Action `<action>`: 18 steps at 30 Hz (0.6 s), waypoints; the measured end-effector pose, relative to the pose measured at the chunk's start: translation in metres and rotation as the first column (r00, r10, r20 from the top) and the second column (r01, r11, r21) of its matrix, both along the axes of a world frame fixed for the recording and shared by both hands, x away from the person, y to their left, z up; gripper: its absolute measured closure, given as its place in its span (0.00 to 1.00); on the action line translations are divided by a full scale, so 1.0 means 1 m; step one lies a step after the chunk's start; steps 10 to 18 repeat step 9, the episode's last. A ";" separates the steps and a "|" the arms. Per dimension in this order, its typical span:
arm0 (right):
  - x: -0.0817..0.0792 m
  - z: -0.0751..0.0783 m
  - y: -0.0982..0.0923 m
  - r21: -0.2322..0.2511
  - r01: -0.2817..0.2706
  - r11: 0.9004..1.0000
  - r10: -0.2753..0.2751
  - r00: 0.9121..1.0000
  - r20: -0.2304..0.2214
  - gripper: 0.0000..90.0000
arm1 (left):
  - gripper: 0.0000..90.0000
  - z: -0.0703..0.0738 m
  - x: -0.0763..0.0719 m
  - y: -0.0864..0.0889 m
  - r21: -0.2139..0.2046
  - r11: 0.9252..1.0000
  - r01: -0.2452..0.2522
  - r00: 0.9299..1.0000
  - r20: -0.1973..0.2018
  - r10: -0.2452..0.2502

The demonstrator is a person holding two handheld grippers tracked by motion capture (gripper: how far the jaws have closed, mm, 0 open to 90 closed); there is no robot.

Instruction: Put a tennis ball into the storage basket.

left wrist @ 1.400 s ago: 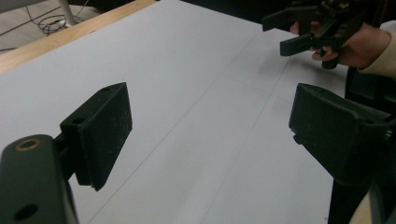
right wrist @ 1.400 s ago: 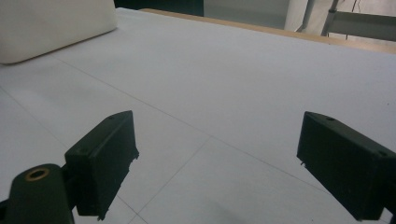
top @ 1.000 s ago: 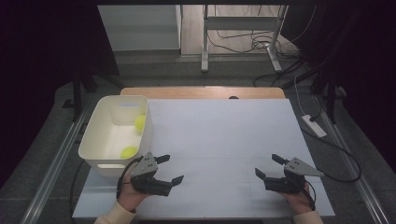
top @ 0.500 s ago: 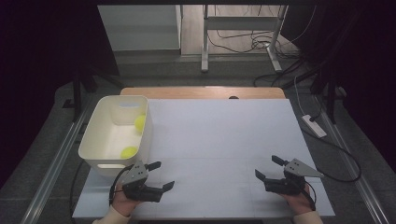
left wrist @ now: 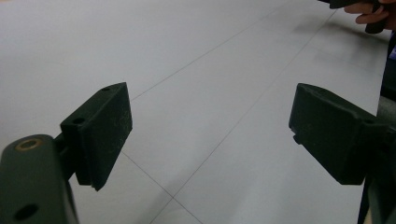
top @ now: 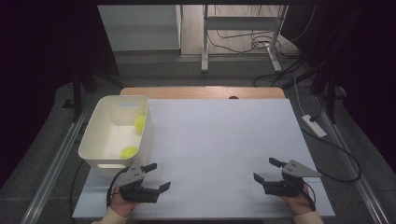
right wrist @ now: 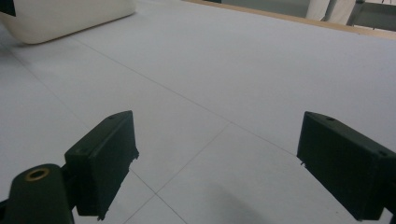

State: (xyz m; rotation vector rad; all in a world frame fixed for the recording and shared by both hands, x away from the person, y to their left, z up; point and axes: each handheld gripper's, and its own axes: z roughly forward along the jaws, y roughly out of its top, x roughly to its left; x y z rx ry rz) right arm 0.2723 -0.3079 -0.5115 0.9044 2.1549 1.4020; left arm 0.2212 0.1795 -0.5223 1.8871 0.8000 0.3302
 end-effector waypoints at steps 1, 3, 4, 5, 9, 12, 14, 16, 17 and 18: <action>0.000 0.000 0.000 -0.001 -0.003 1.000 0.003 1.000 0.000 0.13 | 0.16 0.000 0.001 0.000 -0.002 1.000 -0.001 1.000 0.001 0.001; 0.000 0.000 0.000 -0.001 -0.008 1.000 0.008 1.000 0.000 0.13 | 0.16 0.001 0.001 0.000 -0.005 1.000 -0.001 1.000 0.002 0.002; 0.000 0.000 0.000 -0.001 -0.008 1.000 0.008 1.000 0.000 0.13 | 0.16 0.001 0.001 0.000 -0.005 1.000 -0.001 1.000 0.002 0.002; -0.001 0.000 0.000 -0.003 -0.012 1.000 0.012 1.000 -0.001 0.13 | 0.16 0.001 0.001 0.000 -0.008 1.000 -0.001 1.000 0.002 0.001; -0.001 0.000 -0.001 -0.003 -0.016 1.000 0.016 1.000 -0.003 0.13 | 0.16 0.002 0.001 -0.001 -0.009 1.000 -0.001 1.000 0.005 0.001; -0.001 0.000 -0.001 -0.003 -0.016 1.000 0.016 1.000 -0.003 0.13 | 0.16 0.002 0.001 -0.001 -0.009 1.000 -0.001 1.000 0.005 0.001; -0.001 0.000 -0.001 -0.003 -0.016 1.000 0.016 1.000 -0.003 0.13 | 0.16 0.002 0.001 -0.001 -0.009 1.000 -0.001 1.000 0.005 0.001; -0.001 0.000 -0.001 -0.003 -0.016 1.000 0.016 1.000 -0.003 0.13 | 0.16 0.002 0.001 -0.001 -0.009 1.000 -0.001 1.000 0.005 0.001; -0.001 0.000 -0.001 -0.003 -0.016 1.000 0.016 1.000 -0.003 0.13 | 0.16 0.002 0.001 -0.001 -0.009 1.000 -0.001 1.000 0.005 0.001; -0.001 0.000 -0.001 -0.003 -0.016 1.000 0.016 1.000 -0.003 0.13 | 0.16 0.002 0.001 -0.001 -0.009 1.000 -0.001 1.000 0.005 0.001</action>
